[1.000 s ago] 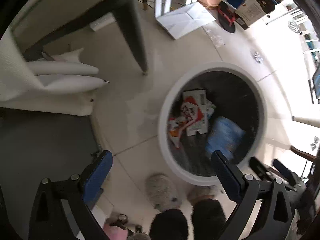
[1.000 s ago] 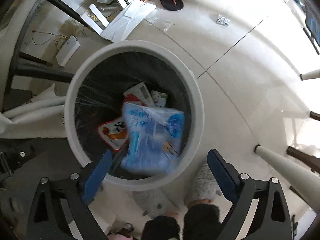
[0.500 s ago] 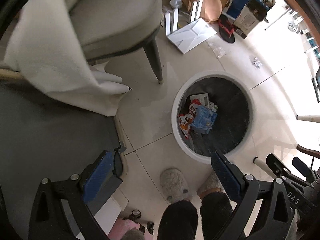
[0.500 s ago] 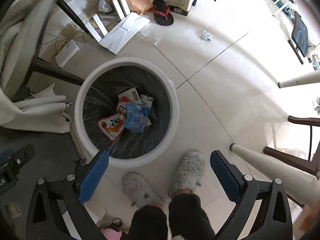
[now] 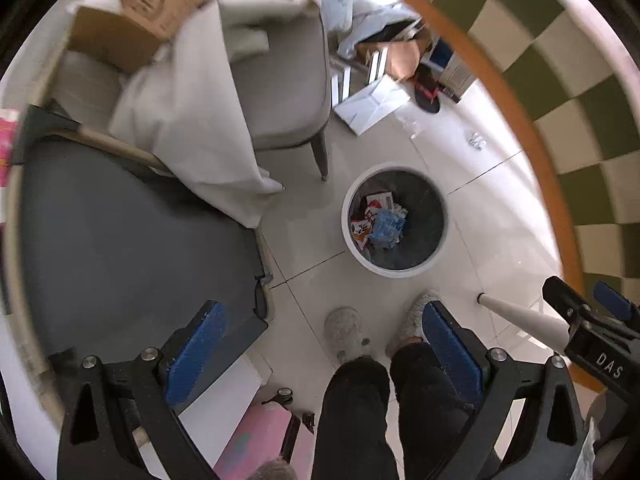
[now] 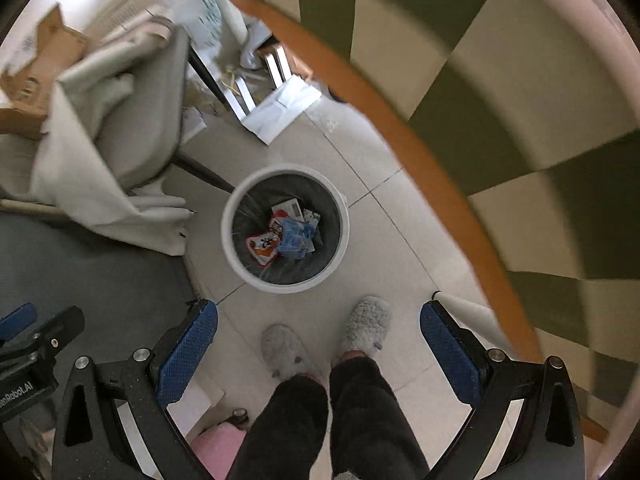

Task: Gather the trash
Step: 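Move both tools back to the table toward the remaining items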

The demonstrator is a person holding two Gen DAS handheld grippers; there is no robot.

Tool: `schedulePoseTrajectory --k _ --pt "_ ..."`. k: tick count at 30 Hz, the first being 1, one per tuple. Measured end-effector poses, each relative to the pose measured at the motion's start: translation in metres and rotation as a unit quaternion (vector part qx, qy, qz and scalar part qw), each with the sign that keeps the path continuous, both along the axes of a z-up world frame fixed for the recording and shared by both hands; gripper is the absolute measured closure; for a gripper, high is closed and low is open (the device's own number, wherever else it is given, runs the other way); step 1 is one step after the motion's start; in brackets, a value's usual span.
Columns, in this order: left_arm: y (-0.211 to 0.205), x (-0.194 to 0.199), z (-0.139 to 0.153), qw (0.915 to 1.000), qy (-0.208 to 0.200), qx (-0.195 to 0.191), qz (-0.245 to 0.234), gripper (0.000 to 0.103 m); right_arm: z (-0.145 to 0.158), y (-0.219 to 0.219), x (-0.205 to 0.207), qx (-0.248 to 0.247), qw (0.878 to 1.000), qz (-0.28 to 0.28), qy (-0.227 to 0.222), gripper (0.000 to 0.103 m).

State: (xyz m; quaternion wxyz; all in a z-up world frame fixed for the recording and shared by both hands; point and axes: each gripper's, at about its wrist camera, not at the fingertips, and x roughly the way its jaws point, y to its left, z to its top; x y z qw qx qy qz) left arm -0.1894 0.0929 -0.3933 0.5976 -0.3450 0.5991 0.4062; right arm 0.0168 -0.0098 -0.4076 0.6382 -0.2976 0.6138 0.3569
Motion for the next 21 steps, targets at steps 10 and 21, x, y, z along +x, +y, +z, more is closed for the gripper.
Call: schedulePoseTrajectory --k 10,21 --pt "-0.017 0.005 0.134 0.9978 -0.011 0.063 -0.019 0.002 0.152 -0.025 0.003 0.06 0.998 -0.015 0.015 0.001" --pt "-0.002 0.146 0.229 0.9799 -0.045 0.169 -0.096 0.0 0.24 -0.069 0.133 0.127 0.977 -0.162 0.053 0.001"
